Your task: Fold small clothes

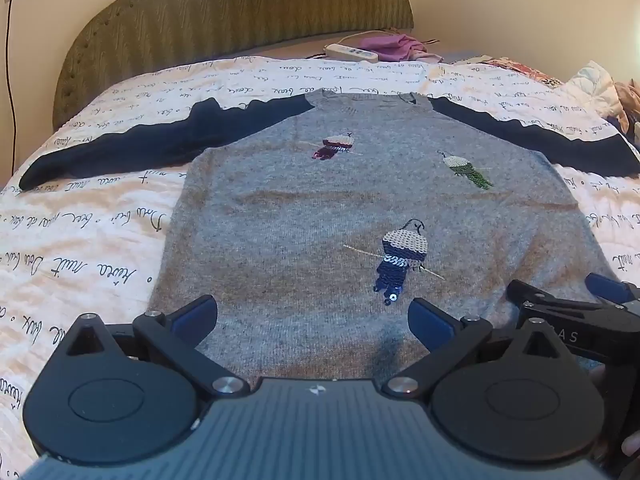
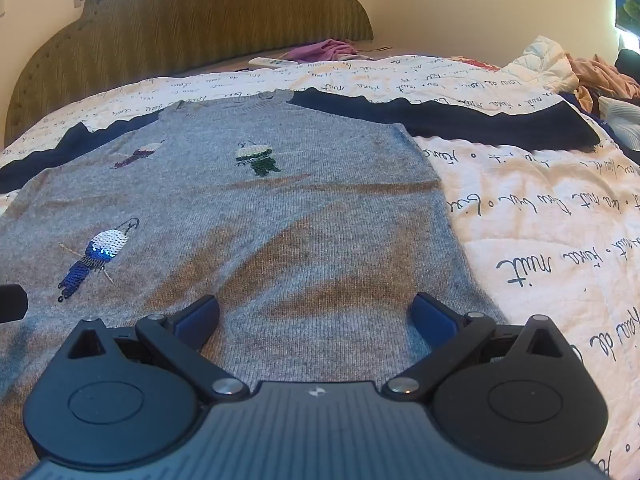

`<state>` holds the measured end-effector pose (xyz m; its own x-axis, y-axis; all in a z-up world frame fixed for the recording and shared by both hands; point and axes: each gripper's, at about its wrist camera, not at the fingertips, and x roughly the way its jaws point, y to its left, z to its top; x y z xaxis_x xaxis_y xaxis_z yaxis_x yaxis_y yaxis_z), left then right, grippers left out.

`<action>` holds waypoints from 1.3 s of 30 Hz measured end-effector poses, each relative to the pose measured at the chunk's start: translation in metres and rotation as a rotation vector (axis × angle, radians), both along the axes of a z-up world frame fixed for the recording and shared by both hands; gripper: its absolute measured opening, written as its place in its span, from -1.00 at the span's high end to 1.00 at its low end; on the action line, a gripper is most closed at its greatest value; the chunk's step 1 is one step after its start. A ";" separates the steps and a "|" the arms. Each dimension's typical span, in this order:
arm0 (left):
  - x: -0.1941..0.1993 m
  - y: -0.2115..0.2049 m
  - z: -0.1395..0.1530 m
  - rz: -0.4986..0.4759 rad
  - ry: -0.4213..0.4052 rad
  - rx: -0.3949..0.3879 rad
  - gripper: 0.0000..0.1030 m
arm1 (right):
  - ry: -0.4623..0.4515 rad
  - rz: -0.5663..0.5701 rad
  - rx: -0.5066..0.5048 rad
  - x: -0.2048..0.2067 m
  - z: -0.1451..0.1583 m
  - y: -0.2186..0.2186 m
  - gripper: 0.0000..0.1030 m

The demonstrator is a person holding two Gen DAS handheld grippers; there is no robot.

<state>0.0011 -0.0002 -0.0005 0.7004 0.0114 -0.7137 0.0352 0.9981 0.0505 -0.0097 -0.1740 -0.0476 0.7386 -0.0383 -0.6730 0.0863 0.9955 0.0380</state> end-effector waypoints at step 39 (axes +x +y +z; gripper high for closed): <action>0.015 -0.012 -0.023 -0.141 0.069 -0.020 -1.00 | 0.004 0.002 -0.001 0.002 0.000 0.000 -1.00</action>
<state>0.0157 -0.0124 -0.0235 0.6429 -0.0985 -0.7596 0.1776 0.9838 0.0228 -0.0072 -0.1739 -0.0478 0.7360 -0.0374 -0.6760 0.0840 0.9958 0.0364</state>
